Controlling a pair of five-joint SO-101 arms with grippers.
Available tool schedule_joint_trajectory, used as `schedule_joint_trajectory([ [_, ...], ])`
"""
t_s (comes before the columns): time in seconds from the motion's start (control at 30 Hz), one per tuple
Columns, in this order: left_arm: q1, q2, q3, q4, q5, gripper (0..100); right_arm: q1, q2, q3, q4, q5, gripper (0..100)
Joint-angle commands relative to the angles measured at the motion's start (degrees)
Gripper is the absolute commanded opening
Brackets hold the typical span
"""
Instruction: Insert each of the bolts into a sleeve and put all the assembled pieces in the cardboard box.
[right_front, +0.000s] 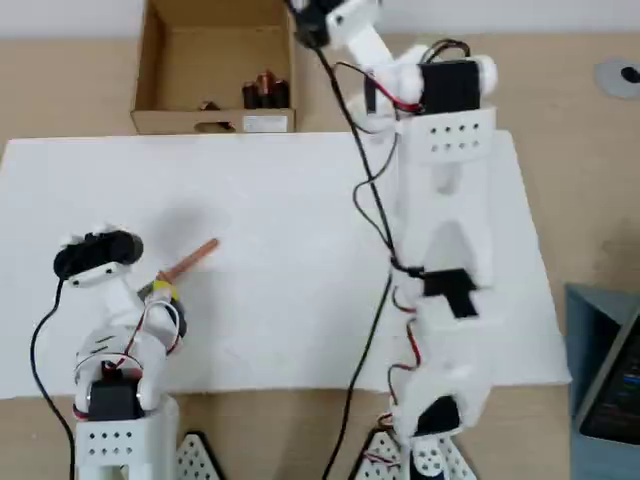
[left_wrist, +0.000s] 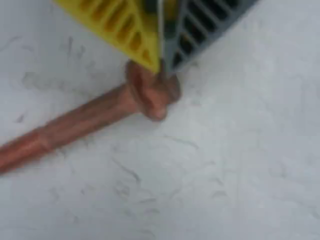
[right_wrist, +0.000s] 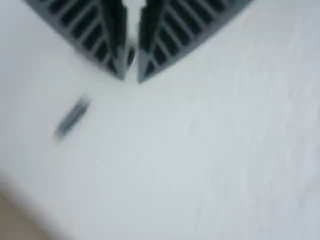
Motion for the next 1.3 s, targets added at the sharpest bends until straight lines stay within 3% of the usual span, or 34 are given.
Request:
schedule_joint_trajectory([
  [0.0,-0.4,-0.4,-0.4,-0.9,0.1,0,3.6,-6.1,11.5,0.9,3.7,0.9],
  [0.1,-0.4,-0.4,-0.4,-0.9,0.1,0,6.4,-6.2,16.7,0.9,8.7,0.9],
  [0.3,-0.4,-0.4,-0.4,-0.9,0.1,0,10.3,-6.1,20.4,1.0,28.0,0.9],
  [0.47,-0.4,-0.4,-0.4,-0.9,0.1,0,10.9,-6.0,23.3,0.9,39.4,1.0],
  [0.57,-0.4,-0.4,-0.4,-0.9,0.1,0,11.0,-5.6,25.4,0.8,44.4,7.2],
  [0.7,-0.4,-0.4,-0.4,-0.9,0.1,0,11.0,-3.4,25.5,0.8,47.1,15.4],
  [1.27,-0.4,-0.4,-0.3,-0.9,0.1,0,11.1,14.9,12.9,-0.3,49.1,20.3],
])
